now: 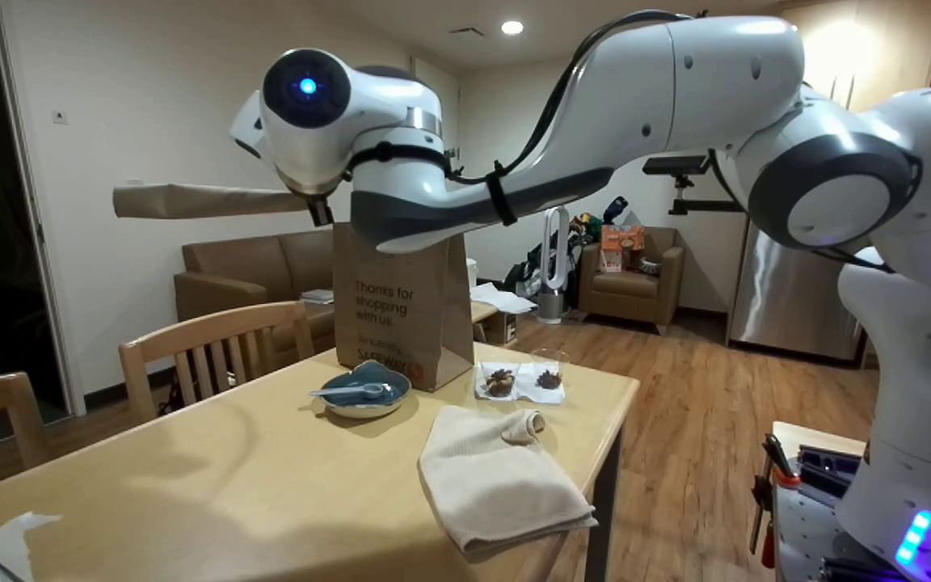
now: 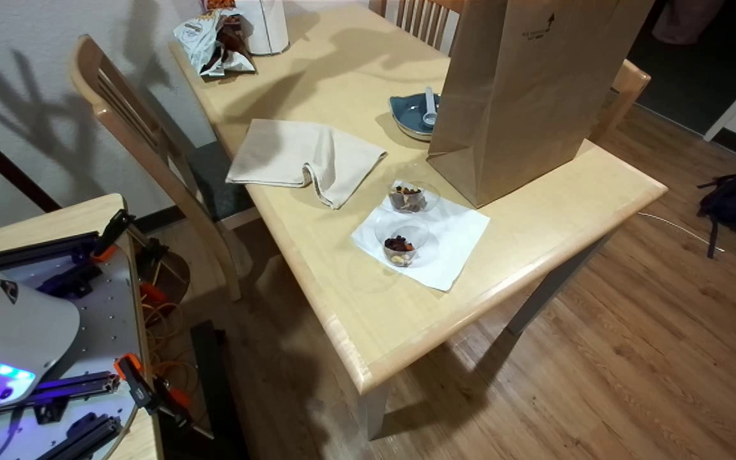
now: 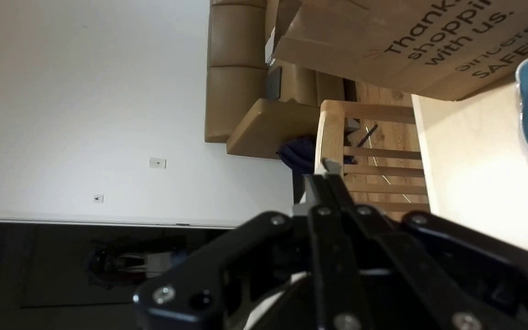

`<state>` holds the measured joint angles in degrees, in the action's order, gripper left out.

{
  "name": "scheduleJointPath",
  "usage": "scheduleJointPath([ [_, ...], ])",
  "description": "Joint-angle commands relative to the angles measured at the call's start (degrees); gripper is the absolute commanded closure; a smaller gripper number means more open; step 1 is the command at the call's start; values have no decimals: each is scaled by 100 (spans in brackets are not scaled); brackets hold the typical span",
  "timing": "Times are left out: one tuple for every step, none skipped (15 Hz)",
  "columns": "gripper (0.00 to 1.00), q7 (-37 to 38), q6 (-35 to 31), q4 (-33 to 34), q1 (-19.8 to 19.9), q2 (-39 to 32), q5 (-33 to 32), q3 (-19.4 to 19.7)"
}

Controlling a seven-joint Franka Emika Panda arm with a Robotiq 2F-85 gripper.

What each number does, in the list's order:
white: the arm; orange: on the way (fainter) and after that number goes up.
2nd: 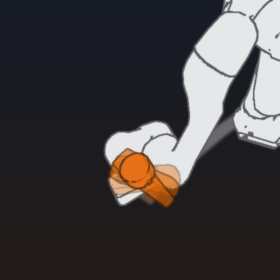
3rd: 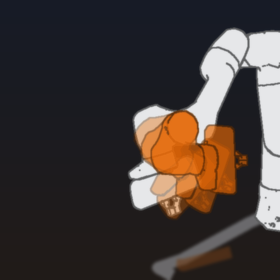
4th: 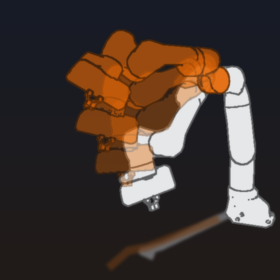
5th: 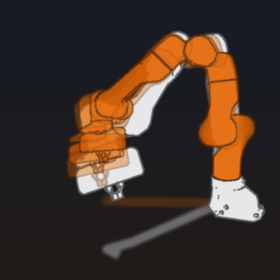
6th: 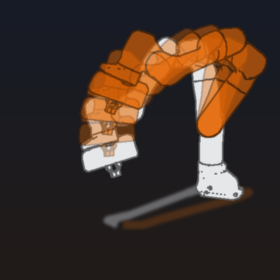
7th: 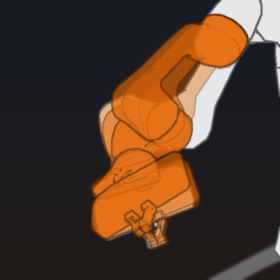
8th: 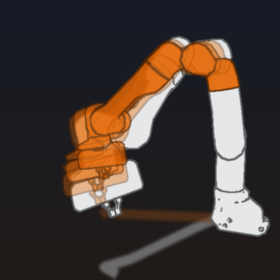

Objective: Place the paper towel core and place it in the paper bag

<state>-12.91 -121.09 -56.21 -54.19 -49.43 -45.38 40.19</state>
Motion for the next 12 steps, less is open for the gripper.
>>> scheduleJointPath([
  [98,10,0,-33,-17,19,-8,16],
  [98,24,0,-49,-18,19,-9,19],
  [99,41,0,-70,-19,19,-11,19],
  [99,-49,174,-50,-34,1,5,23],
  [99,-166,513,44,-91,-60,-76,120],
  [99,-257,795,125,-134,-98,-139,185],
  [99,-336,1109,232,-180,-150,-213,252],
  [99,-413,1377,332,-222,-187,-284,309],
  [99,-583,1664,420,-272,-219,-381,364],
  [99,-775,1937,518,-308,-240,-464,394],
  [99,-972,2193,613,-340,-267,-540,430],
  [99,-1180,2425,709,-374,-298,-628,477],
])
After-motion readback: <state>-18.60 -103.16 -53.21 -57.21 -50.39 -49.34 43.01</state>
